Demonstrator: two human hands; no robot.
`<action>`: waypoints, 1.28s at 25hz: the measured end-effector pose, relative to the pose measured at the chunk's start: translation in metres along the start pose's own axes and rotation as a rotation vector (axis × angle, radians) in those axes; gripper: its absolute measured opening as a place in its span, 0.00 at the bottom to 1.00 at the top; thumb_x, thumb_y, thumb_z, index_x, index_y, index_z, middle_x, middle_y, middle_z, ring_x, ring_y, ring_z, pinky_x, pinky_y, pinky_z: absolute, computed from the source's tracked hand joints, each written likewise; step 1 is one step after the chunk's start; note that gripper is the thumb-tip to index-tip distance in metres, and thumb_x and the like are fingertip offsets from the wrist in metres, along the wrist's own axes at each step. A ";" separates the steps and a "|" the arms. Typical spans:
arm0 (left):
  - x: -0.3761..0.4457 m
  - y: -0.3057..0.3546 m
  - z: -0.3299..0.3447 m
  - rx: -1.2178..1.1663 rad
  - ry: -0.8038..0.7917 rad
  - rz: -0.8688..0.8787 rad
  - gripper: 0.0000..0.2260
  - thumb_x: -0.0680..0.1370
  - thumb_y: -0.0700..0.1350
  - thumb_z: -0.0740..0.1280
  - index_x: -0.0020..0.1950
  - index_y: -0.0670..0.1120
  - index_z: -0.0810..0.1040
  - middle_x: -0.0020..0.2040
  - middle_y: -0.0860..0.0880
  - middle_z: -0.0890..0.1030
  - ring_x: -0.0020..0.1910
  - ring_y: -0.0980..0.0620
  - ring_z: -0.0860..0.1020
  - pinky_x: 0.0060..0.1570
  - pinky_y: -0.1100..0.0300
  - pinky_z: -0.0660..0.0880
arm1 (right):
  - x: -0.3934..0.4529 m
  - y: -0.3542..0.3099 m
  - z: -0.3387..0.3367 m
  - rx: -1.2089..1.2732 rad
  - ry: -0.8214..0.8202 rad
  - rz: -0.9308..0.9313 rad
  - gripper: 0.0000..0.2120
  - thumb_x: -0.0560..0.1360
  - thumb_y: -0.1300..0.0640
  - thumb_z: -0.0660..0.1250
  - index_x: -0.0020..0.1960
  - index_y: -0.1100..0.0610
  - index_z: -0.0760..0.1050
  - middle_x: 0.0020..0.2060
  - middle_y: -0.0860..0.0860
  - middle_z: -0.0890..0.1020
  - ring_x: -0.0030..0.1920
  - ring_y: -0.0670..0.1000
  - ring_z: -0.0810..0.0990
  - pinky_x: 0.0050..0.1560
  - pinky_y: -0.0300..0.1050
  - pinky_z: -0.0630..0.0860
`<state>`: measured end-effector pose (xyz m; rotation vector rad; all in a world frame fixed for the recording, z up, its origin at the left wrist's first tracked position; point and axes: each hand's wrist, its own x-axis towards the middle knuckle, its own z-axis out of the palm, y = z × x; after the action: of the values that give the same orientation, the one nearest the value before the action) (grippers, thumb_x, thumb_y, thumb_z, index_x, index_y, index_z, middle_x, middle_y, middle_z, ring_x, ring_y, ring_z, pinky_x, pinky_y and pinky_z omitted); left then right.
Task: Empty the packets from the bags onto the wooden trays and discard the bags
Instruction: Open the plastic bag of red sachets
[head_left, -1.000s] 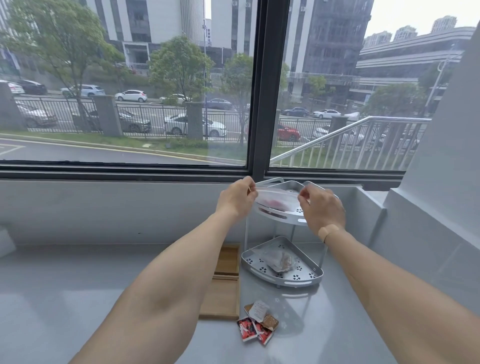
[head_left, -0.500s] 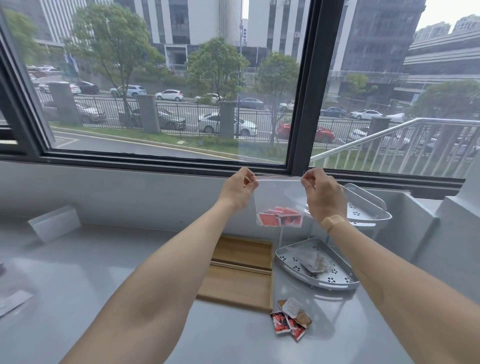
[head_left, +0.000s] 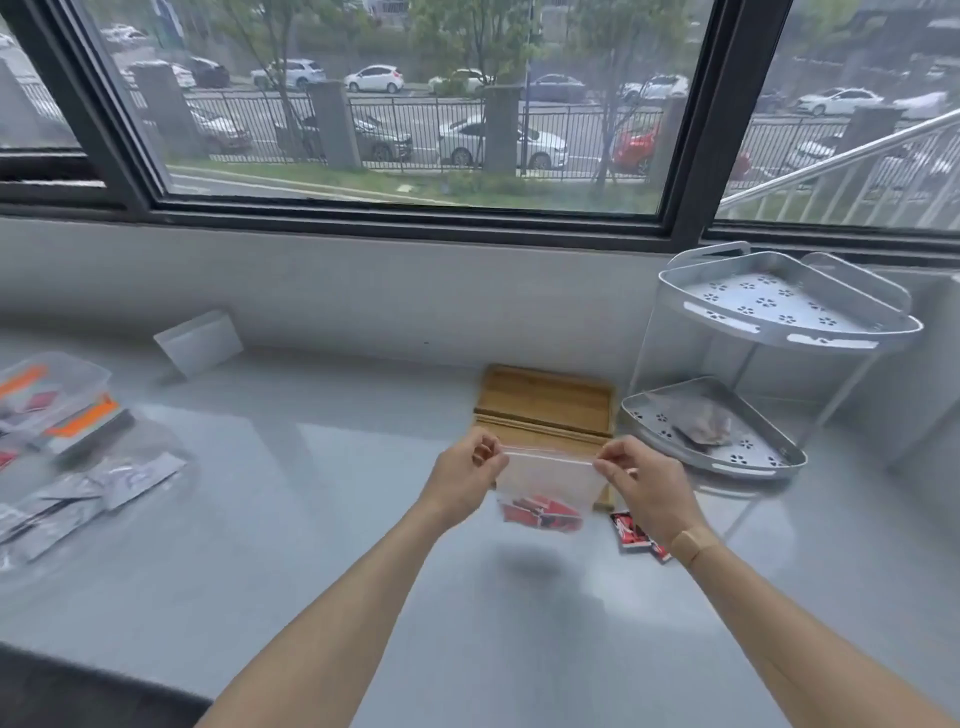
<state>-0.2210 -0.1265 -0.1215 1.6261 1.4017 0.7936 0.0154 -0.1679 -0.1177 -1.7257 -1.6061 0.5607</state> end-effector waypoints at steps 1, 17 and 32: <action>-0.007 -0.009 0.002 -0.007 -0.006 -0.012 0.03 0.78 0.43 0.67 0.45 0.46 0.75 0.40 0.52 0.77 0.40 0.53 0.76 0.44 0.64 0.72 | -0.009 0.006 0.007 0.029 -0.012 0.032 0.02 0.74 0.57 0.71 0.43 0.53 0.79 0.37 0.48 0.83 0.40 0.48 0.81 0.46 0.48 0.78; -0.060 -0.031 0.036 -0.447 0.096 -0.409 0.14 0.74 0.52 0.72 0.55 0.52 0.72 0.52 0.54 0.81 0.52 0.52 0.82 0.55 0.54 0.77 | -0.086 0.004 0.079 -0.233 0.097 -0.207 0.05 0.72 0.57 0.67 0.46 0.51 0.81 0.33 0.45 0.79 0.29 0.48 0.77 0.28 0.46 0.76; -0.064 -0.045 0.005 -0.353 -0.240 -0.513 0.05 0.74 0.46 0.72 0.41 0.46 0.79 0.36 0.50 0.82 0.36 0.55 0.79 0.37 0.61 0.75 | -0.079 -0.038 0.091 0.345 -0.243 0.320 0.05 0.74 0.48 0.70 0.46 0.47 0.83 0.36 0.43 0.84 0.33 0.45 0.82 0.36 0.39 0.75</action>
<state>-0.2484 -0.1885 -0.1603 0.9914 1.3332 0.4879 -0.0866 -0.2279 -0.1615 -1.7033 -1.2955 1.1705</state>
